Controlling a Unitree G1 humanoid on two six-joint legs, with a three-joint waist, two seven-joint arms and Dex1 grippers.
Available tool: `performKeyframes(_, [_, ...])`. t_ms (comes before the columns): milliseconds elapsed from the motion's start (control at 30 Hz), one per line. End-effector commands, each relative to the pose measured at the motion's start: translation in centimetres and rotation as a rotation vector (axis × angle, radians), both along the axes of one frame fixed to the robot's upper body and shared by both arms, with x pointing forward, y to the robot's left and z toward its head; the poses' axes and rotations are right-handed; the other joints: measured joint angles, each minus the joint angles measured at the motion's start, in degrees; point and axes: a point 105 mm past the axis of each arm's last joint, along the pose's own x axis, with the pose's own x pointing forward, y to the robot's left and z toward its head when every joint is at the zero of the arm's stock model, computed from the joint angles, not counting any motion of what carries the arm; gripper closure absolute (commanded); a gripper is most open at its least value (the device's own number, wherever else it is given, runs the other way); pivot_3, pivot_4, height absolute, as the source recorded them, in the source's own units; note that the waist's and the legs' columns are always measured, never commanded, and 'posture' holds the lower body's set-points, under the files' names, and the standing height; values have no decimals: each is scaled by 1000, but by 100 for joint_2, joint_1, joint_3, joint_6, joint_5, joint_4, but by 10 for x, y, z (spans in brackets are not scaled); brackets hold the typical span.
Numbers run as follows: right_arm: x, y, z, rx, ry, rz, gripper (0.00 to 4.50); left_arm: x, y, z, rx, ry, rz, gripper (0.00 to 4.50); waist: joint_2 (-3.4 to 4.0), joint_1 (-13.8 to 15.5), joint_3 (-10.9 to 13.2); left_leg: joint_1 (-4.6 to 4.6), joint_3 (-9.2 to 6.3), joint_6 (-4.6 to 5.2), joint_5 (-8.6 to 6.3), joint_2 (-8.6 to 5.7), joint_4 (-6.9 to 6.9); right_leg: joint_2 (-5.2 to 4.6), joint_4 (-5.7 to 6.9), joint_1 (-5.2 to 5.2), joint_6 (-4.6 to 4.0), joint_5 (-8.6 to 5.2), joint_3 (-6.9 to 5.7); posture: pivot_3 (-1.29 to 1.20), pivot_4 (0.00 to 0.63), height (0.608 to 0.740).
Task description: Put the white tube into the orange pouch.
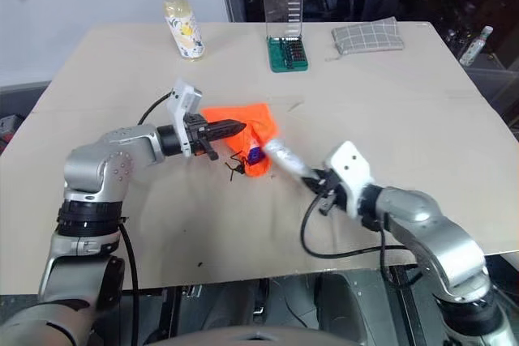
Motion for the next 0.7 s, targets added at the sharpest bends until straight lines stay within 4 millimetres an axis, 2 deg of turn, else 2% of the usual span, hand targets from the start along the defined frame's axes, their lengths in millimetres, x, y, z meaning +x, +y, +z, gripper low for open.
performKeyframes(33, [10, 11, -7, -21, 18, 37, 4133, -10, -7, 9, 24, -54, -51, 4500, -2, 22, -2, 1, 0, 0, 0, -1, 1, -2, -1, 0, -4, 2, 0, 0, 150, 740])
performKeyframes(100, [17, 15, -10, -24, 33, 35, 4133, -14, -9, 7, 43, -58, -68, 4500, -2, 38, -1, 0, 7, 0, 0, -6, -1, -7, -2, 1, -18, 11, 4, 0, 150, 740])
performKeyframes(200, [39, 14, -15, -38, 42, -65, 4133, -23, -11, 5, 61, -66, -110, 4500, -2, 47, 0, -8, 6, 0, 0, -20, -7, -8, -2, -8, -17, 12, 5, 0, 150, 740])
performKeyframes(267, [46, 10, -15, -12, 66, -126, 4133, -28, -11, 3, 66, -57, -129, 4500, -2, 48, 0, -21, 5, 0, 0, -20, -9, -4, -1, -23, 1, 23, 5, 0, 150, 740])
performKeyframes(500, [49, 1, -16, 15, 106, -184, 4133, -32, -9, -1, 85, -75, -142, 4500, -1, 56, 0, -26, 3, 0, 0, -21, -9, -4, -4, -24, -2, 20, 1, 0, 150, 740])
performKeyframes(700, [55, -7, -12, -18, 113, -247, 4133, -26, -6, -1, 88, -89, -126, 4500, -1, 53, 0, -22, 1, 0, 0, -17, -9, 2, 0, -23, -18, 12, 0, 0, 150, 740])
